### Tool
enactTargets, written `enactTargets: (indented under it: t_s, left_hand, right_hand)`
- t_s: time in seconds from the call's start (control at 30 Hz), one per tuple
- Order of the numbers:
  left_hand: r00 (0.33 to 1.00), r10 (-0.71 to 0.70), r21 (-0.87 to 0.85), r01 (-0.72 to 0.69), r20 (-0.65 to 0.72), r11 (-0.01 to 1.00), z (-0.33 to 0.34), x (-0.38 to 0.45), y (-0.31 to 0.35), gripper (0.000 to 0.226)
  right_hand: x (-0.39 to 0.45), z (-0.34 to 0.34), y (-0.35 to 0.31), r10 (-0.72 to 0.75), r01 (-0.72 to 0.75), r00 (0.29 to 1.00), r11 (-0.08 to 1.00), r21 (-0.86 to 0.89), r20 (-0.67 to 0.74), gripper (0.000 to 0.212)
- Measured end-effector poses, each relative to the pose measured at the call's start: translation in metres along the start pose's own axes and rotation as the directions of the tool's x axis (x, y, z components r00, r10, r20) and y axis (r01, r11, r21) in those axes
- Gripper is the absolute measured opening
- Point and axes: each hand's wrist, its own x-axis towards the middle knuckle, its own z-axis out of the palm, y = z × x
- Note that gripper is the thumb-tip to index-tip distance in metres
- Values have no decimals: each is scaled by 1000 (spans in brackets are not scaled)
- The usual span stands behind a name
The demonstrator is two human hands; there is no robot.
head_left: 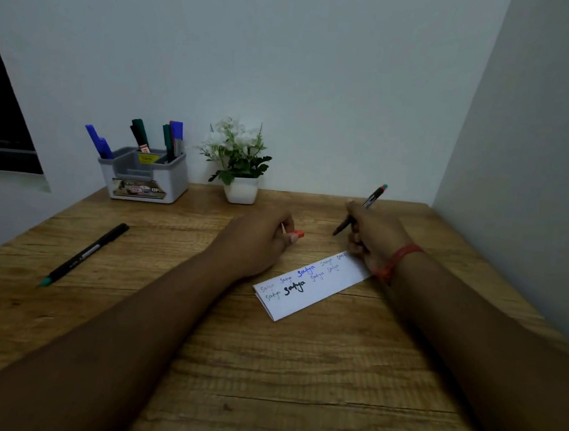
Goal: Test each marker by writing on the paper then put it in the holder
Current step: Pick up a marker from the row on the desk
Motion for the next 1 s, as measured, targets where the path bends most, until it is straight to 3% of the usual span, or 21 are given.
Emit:
enactTargets:
  t_s: [0.17, 0.37, 0.63, 0.8, 0.87, 1.0]
  left_hand:
    - [999, -33, 28, 33, 2, 999, 7, 3, -7, 20]
    - [995, -86, 122, 78, 57, 989, 12, 8, -11, 32]
    - [958, -223, 301, 162, 180, 940, -13, 5, -29, 91]
    - [929, -249, 347, 146, 274, 926, -25, 1, -29, 113]
    - [929, -221, 352, 109, 296, 930, -19, -1, -25, 111]
    - [938, -159, 385, 31, 307, 922, -7, 1, -23, 100]
  right_hand:
    - [-5, 4, 3, -79, 90, 992, 990, -106, 101, 30]
    - [-14, 2, -2, -141, 159, 984, 971, -180, 109, 29]
    - [-18, -6, -11, -258, 285, 956, 928, -242, 137, 32]
    - [-30, -7, -28, -279, 311, 927, 945, -101, 250, 14]
    - [-36, -11, -32, -289, 344, 899, 931, -125, 328, 2]
    - [-44, -31, -25, -334, 482, 859, 784, -391, 389, 11]
